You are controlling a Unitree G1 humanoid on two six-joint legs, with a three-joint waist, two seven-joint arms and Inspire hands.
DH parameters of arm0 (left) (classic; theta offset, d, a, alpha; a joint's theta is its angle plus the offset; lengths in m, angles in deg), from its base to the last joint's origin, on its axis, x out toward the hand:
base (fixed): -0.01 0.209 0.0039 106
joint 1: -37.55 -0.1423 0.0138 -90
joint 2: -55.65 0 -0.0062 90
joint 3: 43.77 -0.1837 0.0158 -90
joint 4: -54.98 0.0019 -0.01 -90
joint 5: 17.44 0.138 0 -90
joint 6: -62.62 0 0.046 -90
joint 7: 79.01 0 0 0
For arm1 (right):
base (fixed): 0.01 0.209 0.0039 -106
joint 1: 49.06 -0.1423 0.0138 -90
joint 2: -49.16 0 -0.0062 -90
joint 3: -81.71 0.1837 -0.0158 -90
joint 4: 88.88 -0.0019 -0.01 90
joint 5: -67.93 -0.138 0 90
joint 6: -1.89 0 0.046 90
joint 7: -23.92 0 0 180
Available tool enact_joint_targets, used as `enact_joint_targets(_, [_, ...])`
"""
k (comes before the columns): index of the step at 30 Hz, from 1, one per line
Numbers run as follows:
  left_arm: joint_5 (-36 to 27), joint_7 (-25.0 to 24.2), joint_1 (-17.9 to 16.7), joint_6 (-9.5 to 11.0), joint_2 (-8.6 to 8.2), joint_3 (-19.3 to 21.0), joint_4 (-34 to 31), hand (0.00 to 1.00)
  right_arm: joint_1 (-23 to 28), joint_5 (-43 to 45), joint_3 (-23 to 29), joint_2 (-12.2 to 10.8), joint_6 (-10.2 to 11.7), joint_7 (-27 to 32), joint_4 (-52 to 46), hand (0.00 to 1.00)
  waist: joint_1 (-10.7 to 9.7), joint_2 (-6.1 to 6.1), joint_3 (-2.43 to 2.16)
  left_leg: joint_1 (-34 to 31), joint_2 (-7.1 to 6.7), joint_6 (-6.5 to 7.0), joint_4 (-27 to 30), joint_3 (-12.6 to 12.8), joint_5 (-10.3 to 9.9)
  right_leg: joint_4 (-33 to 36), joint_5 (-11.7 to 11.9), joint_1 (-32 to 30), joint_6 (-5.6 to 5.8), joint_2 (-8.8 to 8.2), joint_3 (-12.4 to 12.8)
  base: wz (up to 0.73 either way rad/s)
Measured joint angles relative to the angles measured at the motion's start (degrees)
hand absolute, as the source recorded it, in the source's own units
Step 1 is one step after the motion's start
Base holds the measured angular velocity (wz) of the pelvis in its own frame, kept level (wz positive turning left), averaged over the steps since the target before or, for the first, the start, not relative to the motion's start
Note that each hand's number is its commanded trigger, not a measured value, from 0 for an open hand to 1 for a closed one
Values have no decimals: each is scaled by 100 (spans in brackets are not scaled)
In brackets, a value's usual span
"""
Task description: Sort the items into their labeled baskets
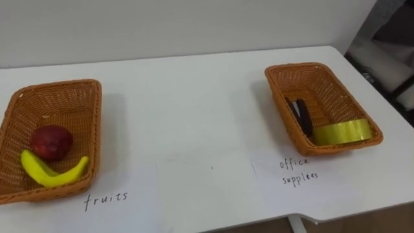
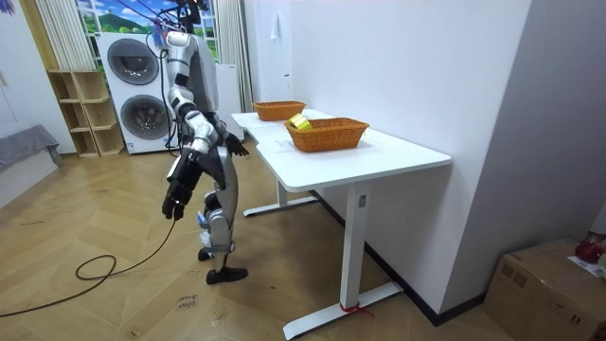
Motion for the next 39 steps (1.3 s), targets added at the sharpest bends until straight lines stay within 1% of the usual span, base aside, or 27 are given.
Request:
enact_joint_targets(1, [1,0,7,0,-20,14,-1,0,1,-1,-3,-62,4,-4,204,0,5,26,-5,6,-7,-1,2,-4,0,-2,-4,5,-1,3,9,0])
enact_joint_targets(2, [0,1,9,0,-87,79,-6,0,22,-1,-3,-148,8,-3,358,0,10,47,-14,33,-9,-1,2,-3,0,3,-14,17,-2,3,10,0])
enact_joint_targets(3, [-2,9,8,0,-120,103,-7,0,36,-1,-8,-209,11,-6,397,0,10,55,-12,45,-10,-1,-1,-3,0,8,-22,26,-2,2,9,0])
enact_joint_targets(5, [-16,2,20,1,-210,110,-7,0,80,-78,-75,-431,11,-31,613,0,7,63,-8,53,-16,-3,-7,-4,-1,40,-57,18,2,-5,3,0])
enact_joint_targets(7, [-45,-23,20,6,-221,104,4,0,84,-252,-163,-526,10,-99,797,0,23,58,-8,73,-20,-5,-14,-3,-3,84,-87,12,3,-9,9,0])
enact_joint_targets(9, [-103,-58,18,21,-213,106,67,0,126,-218,-448,-541,10,-299,1079,0,19,81,-1,105,-25,-11,-15,-2,-8,94,-105,41,6,-14,-3,0])
enact_joint_targets(11, [-123,-73,87,50,-217,118,334,0,119,-222,-775,-564,-13,-719,1537,0,72,92,11,137,-27,-12,-20,-1,-10,86,-106,69,8,-14,-3,0])
enact_joint_targets(12, [-110,-78,98,49,-223,123,367,0,119,-213,-787,-587,-18,-829,1628,0,79,95,12,148,-28,-13,-21,-12,-11,84,-110,82,8,-14,-8,0])
enact_joint_targets(14, [-50,-84,107,50,-243,146,396,0,152,-99,-1084,-627,-40,-1303,2037,0,181,103,18,183,-24,-20,-18,-33,-38,75,-147,96,8,-13,-15,2])
enact_joint_targets(15, [-24,-92,107,50,-257,182,431,0,160,41,-1181,-633,-73,-1446,2137,0,189,105,17,188,-24,-19,-16,-49,-45,74,-159,103,8,-14,-16,7])
enact_joint_targets(16, [-17,-100,99,40,-278,209,495,0,176,415,-1399,-644,-168,-1736,2254,0,195,115,18,192,-24,-19,-13,-64,-48,76,-178,104,12,-21,-28,6])
enact_joint_targets(17, [0,-102,94,30,-292,209,586,0,179,1044,-1671,-644,-276,-2038,2332,0,208,129,12,195,-25,-19,-8,-70,-48,84,-181,109,12,-24,-37,0])
enact_joint_targets(18, [29,-102,93,19,-296,209,618,0,179,1410,-1801,-644,-320,-2195,2364,0,228,134,11,199,-23,-19,-8,-68,-48,86,-181,111,11,-23,-35,-4])
enact_joint_targets(19, [109,-100,116,10,-292,203,679,0,198,2167,-2129,-640,-388,-2484,2386,0,322,151,19,205,-19,-20,-5,-64,-49,86,-181,112,10,-18,-24,-6])
enact_joint_targets(20, [106,-99,188,1,-284,184,774,0,183,2942,-2462,-624,-436,-2744,2417,0,426,151,20,205,14,-22,-6,-48,-51,83,-178,107,7,-14,-19,-6])
enact_joint_targets(21, [106,-99,217,-9,-284,181,805,0,165,3345,-2649,-619,-460,-2887,2419,0,493,146,22,203,20,-25,-6,-39,-53,83,-176,103,3,-11,-19,-4])
enact_joint_targets(23, [108,-89,276,-73,-275,46,809,0,-16,4767,-3357,-633,-569,-3330,2405,0,702,118,21,204,37,-43,7,-49,-65,70,-165,114,-13,3,-41,0])
enact_joint_targets(26, [111,-84,328,-99,-278,-241,810,0,-364,5675,-3884,-639,-594,-3681,2384,0,855,119,23,209,36,-45,17,-138,-66,15,-163,185,-15,2,-122,15])
enact_joint_targets(27, [111,-79,325,-99,-272,-291,809,0,-394,5784,-3950,-639,-594,-3740,2341,0,879,117,23,217,38,-47,18,-151,-68,-9,-163,212,-16,2,-144,15])
enact_joint_targets(29, [111,-78,300,-123,-277,-365,801,0,-483,6153,-4138,-639,-570,-3887,2243,0,1022,118,26,249,55,-65,16,-153,-78,-11,-164,225,-18,16,-158,3])
enact_joint_targets(31, [116,-79,279,-127,-293,-411,787,0,-523,6293,-4170,-635,-563,-3959,2197,0,1101,122,35,228,58,-69,15,-159,-81,-24,-166,224,-22,17,-175,5])
enact_joint_targets(33, [118,-79,258,-129,-294,-434,773,0,-531,6334,-4241,-636,-552,-3999,2160,0,1119,122,37,186,58,-73,14,-184,-84,-34,-171,218,-26,16,-197,7])
enact_joint_targets(34, [114,-79,257,-132,-295,-449,775,0,-501,6338,-4272,-637,-530,-4013,2145,0,1116,112,50,166,52,-73,13,-196,-85,-65,-171,223,-27,15,-214,7])
enact_joint_targets(36, [113,-79,272,-136,-296,-444,775,0,-425,6338,-4334,-636,-522,-4011,2130,0,1109,111,48,136,41,-74,14,-205,-85,-103,-170,258,-27,13,-243,7])
enact_joint_targets(37, [113,-80,281,-140,-296,-443,779,0,-363,6335,-4341,-639,-520,-4010,2130,0,1111,87,59,137,33,-74,14,-206,-85,-107,-170,269,-27,13,-259,5])
enact_joint_targets(39, [115,-90,259,-170,-299,-434,790,0,-278,6332,-4340,-638,-513,-3986,2130,0,1115,88,59,156,25,-74,15,-208,-85,-122,-170,302,-27,14,-263,2])
